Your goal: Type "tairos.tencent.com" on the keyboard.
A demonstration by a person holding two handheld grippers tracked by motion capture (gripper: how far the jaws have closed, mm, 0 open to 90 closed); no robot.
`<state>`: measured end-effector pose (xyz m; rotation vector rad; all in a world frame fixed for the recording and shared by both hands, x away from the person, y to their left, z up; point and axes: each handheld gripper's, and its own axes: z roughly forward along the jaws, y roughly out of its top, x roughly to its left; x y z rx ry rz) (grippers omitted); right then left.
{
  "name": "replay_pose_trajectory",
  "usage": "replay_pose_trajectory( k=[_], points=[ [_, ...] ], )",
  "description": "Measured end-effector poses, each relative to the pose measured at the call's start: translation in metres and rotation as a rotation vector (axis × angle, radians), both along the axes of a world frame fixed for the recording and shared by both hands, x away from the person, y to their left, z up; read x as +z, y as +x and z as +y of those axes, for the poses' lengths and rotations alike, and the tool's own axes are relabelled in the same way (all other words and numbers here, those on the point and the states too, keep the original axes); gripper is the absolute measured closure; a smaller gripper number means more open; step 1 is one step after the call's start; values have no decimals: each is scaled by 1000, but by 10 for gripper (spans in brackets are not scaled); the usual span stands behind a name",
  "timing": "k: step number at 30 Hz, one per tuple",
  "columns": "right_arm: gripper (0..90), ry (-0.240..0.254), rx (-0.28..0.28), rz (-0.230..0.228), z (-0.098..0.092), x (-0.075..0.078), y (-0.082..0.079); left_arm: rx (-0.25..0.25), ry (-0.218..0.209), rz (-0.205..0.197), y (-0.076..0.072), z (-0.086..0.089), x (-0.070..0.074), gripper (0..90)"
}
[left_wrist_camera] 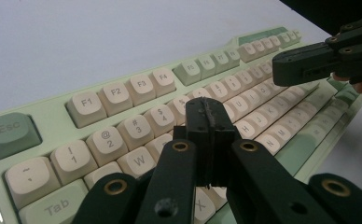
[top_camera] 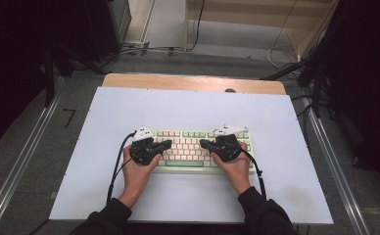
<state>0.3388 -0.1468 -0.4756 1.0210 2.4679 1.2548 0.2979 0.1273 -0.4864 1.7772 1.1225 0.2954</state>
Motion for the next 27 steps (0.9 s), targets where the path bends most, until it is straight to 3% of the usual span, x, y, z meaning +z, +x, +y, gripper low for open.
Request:
replay_pose_trajectory(
  k=[27],
  points=[
    [882,-8,-10,5,-1,-3,1,18,1,3,-4,11,-1,900]
  ],
)
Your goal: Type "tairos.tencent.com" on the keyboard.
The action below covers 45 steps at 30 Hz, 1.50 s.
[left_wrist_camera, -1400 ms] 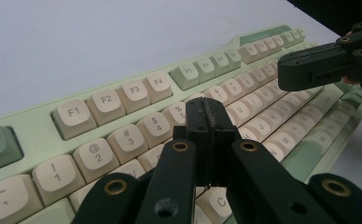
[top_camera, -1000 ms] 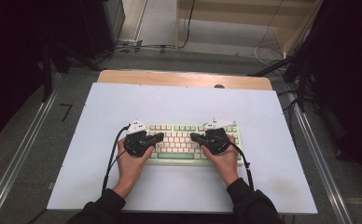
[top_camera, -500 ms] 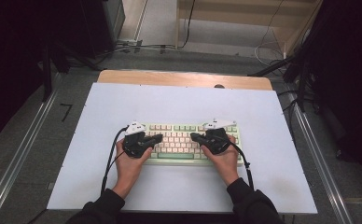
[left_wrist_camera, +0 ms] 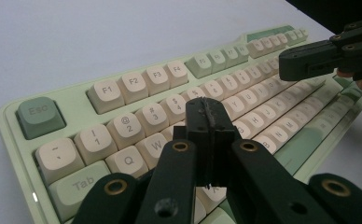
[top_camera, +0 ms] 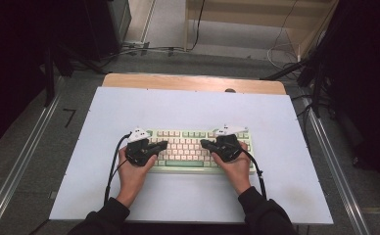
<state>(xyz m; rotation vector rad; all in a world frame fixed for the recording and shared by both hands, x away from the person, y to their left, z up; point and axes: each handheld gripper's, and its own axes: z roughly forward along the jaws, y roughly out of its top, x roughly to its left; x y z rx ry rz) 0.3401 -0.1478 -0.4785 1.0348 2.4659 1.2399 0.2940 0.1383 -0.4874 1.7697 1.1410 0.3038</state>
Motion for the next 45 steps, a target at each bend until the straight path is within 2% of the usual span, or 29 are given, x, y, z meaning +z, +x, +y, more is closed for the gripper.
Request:
replay_pose_trajectory(
  k=[30,33,45],
  points=[
    [882,-28,-11,12,1,-8,4,0,4,2,0,1,0,900],
    [882,-57,-9,0,2,-10,3,0,5,3,-1,1,0,900],
    [882,-17,-10,-3,-1,-4,1,0,7,8,-1,2,-1,900]
  ],
)
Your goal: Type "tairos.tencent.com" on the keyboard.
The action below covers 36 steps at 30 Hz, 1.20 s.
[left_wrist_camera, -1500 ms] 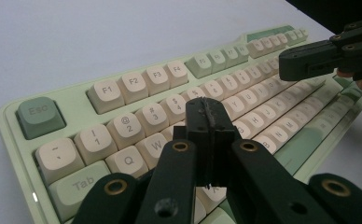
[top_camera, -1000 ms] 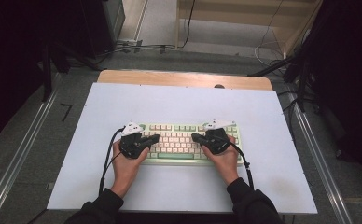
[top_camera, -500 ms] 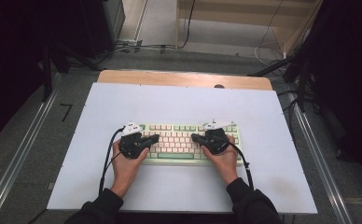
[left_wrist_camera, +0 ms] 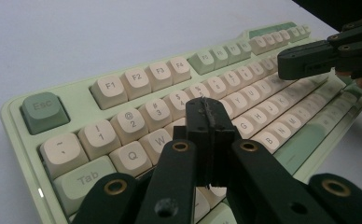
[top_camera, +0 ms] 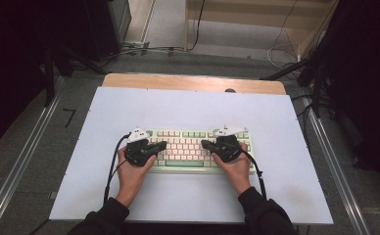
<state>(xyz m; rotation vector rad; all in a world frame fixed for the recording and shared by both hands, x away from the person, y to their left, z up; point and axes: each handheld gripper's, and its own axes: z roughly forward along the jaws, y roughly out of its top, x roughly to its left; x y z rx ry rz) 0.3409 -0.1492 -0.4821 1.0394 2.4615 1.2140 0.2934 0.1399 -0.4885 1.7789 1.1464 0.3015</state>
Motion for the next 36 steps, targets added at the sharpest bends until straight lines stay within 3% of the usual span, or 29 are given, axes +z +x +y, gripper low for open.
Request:
replay_pose_trajectory(
  k=[27,36],
  points=[
    [882,-3,-7,-4,-7,1,-3,-2,19,33,-2,4,-6,900],
    [882,0,-6,-8,-9,3,-4,-1,43,35,-2,3,-8,900]
  ],
)
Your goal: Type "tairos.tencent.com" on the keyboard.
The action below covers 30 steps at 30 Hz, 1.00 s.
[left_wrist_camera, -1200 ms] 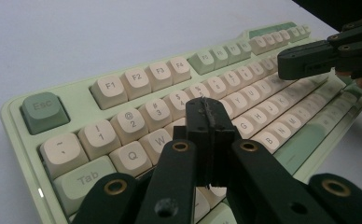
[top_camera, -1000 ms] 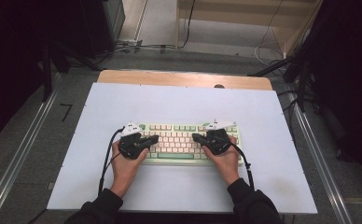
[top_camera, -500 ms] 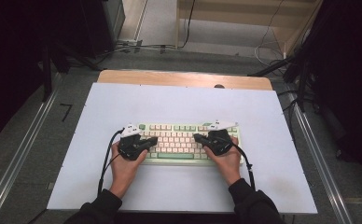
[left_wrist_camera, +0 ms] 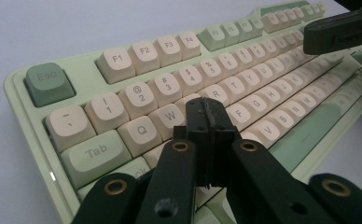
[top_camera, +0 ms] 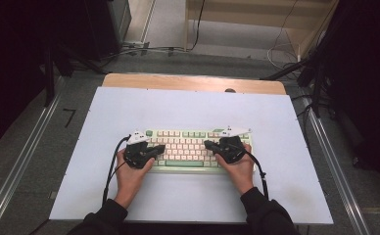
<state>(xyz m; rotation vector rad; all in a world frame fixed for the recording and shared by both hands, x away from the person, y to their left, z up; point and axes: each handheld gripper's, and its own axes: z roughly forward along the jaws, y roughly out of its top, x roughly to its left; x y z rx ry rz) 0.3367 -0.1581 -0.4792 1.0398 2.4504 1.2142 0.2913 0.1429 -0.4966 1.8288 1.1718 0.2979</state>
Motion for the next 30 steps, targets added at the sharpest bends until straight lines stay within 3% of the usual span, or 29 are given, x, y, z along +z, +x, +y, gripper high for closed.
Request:
replay_pose_trajectory(
  k=[30],
  points=[
    [882,2,3,-5,-3,2,-2,-3,22,7,1,-2,-2,900]
  ],
)
